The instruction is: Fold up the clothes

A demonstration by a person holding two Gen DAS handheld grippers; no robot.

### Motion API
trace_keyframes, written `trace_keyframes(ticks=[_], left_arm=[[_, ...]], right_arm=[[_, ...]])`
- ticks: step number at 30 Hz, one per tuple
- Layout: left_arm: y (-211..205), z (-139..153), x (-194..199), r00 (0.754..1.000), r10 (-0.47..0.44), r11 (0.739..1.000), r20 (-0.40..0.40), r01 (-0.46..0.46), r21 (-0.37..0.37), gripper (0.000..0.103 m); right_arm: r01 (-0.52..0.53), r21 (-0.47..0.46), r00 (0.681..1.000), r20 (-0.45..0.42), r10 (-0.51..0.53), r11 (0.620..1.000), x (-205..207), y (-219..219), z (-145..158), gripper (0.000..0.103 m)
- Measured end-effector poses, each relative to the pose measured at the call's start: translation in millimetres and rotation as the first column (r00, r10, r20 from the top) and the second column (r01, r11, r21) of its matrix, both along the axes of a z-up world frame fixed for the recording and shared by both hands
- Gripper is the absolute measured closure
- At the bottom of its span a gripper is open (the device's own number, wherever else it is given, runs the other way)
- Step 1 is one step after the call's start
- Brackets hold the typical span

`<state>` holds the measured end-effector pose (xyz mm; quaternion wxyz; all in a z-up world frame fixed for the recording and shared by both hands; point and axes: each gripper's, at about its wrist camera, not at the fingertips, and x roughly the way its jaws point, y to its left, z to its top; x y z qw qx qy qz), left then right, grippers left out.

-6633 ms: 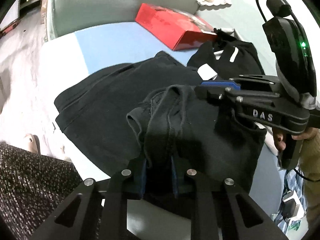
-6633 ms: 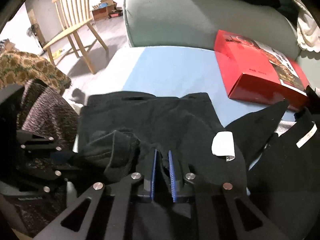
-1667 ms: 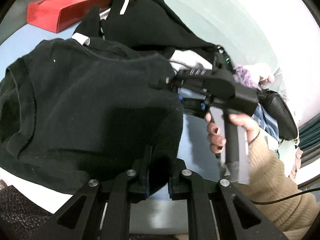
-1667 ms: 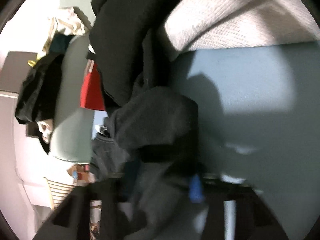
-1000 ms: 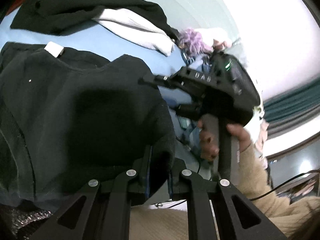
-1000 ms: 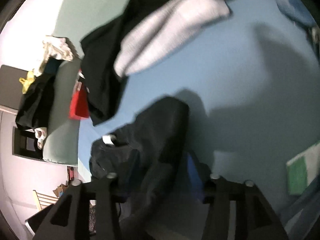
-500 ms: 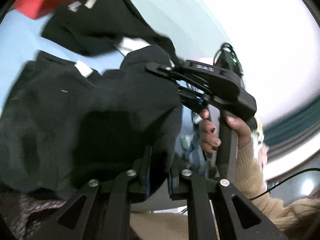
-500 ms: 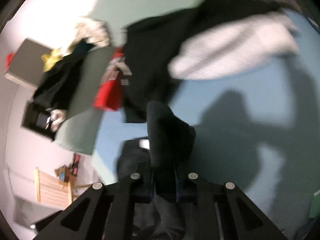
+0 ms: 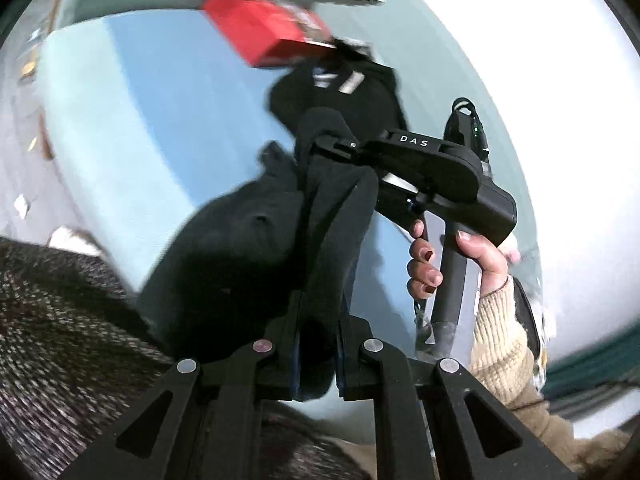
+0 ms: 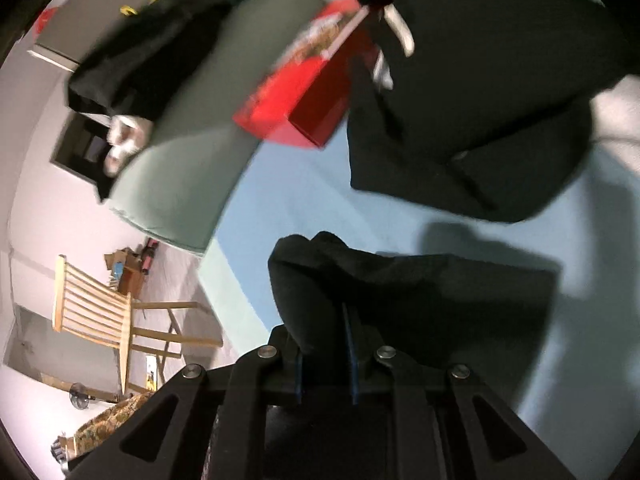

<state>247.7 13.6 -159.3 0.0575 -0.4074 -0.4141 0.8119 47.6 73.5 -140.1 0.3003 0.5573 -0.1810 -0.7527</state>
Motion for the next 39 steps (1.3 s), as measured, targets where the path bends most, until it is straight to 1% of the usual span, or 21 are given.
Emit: trace_keyframes(ticks=[1,2,3,4,7,9,11,12,14,15,16,18,20,23,26,27,29,30,32,35,39], left_arm=[[-5.0,-6.0,0.1,1.0,0.019,1.0,0.022,-0.019,0.002,0.09],[-10.1,-12.0,0.3,0.998,0.038,0.999,0.045,-0.038,0.002,0.09],[-15.0,-19.3,0.8,0.995,0.057,0.998,0.083,-0.058,0.002,0.09],[-19.8,-26.8,1.3,0.99,0.076,0.997,0.122,-0.077,0.001,0.09],[-34.3,-42.6,3.6,0.963,0.12,0.992,0.241,-0.124,-0.001,0.087],[-39.1,-46.3,4.2,0.941,0.137,0.991,0.31,-0.133,-0.034,0.076],[-36.3,-36.5,2.2,0.927,0.154,0.983,0.342,-0.11,-0.146,0.072],[-34.8,-31.4,1.1,0.92,0.164,0.975,0.357,-0.096,-0.202,0.064],[-34.2,-11.0,2.9,0.921,0.211,0.933,0.329,-0.089,-0.349,0.056],[-30.3,4.3,0.7,0.931,0.21,0.908,0.298,-0.073,-0.413,0.056],[-25.6,15.1,-2.0,0.945,0.18,0.899,0.273,-0.046,-0.435,0.056],[-7.3,37.8,-12.1,0.975,0.068,0.893,0.212,0.036,-0.449,0.056],[20.7,47.6,-29.7,0.978,-0.043,0.863,0.204,0.139,-0.486,0.056],[51.1,13.9,-61.7,0.935,-0.144,0.826,0.323,0.293,-0.481,0.056],[49.4,-41.1,-74.7,0.875,-0.129,0.862,0.467,0.332,-0.384,0.056],[45.7,-44.2,-74.0,0.882,-0.125,0.876,0.454,0.313,-0.368,0.056],[38.4,-38.5,-73.4,0.889,-0.119,0.893,0.443,0.291,-0.343,0.054],[34.7,-35.5,-73.1,0.892,-0.116,0.901,0.438,0.28,-0.331,0.052],[27.0,-33.0,-71.4,0.897,-0.062,0.914,0.438,0.228,-0.337,0.048],[24.7,-23.4,-67.6,0.914,-0.002,0.905,0.406,0.174,-0.387,0.046],[29.9,-5.6,-64.0,0.935,0.022,0.864,0.355,0.161,-0.477,0.046]], right_arm=[[0.001,0.01,1.0,0.017,-0.001,1.0,-2.4,-8.9,-7.3,0.08],[0.004,0.009,0.999,0.034,-0.004,1.0,-3.5,-15.6,-12.6,0.067],[0.008,-0.002,0.999,0.052,-0.008,1.0,-3.9,-20.4,-16.2,0.058],[0.017,-0.045,0.997,0.071,-0.014,0.999,-2.4,-19.4,-14.3,0.049],[0.029,-0.168,0.995,0.095,-0.013,0.985,1.9,-9.5,-1.5,0.038],[0.035,-0.198,0.999,0.043,-0.027,0.979,8.0,3.9,15.9,0.038],[0.04,-0.139,0.997,-0.055,-0.048,0.989,16.9,19.2,32.4,0.04],[0.036,-0.084,0.995,-0.091,-0.044,0.996,21.4,24.3,35.4,0.042],[0.033,0.031,0.987,-0.157,-0.028,0.999,29.9,33.4,40.1,0.057],[0.029,0.098,0.985,-0.17,-0.011,0.995,31.6,34.2,36.8,0.059],[0.028,0.16,0.984,-0.178,0.001,0.987,32.8,34.6,30.2,0.066],[0.029,0.269,0.982,-0.186,0.023,0.963,34.5,35.7,16.6,0.067],[0.032,0.289,0.988,-0.155,0.013,0.957,32.7,38.8,1.5,0.067],[0.054,0.313,0.994,-0.112,-0.019,0.948,25.1,38.4,-19.2,0.067],[0.081,0.325,0.992,-0.118,-0.045,0.942,17.3,43.5,-24.0,0.058],[0.099,0.302,0.992,-0.105,-0.07,0.948,17.4,50.1,-21.5,0.055],[0.13,0.257,0.991,-0.072,-0.115,0.958,22.3,65.8,-15.6,0.034],[0.139,0.237,0.99,-0.054,-0.13,0.962,26.0,73.5,-13.5,0.03],[0.111,0.217,0.994,-0.009,-0.111,0.97,42.1,87.0,-15.5,0.03],[0.037,0.211,0.996,0.066,-0.053,0.977,74.6,97.6,-27.5,0.03],[-0.032,0.178,0.982,0.19,-0.002,0.983,121.6,106.5,-55.1,0.03]])
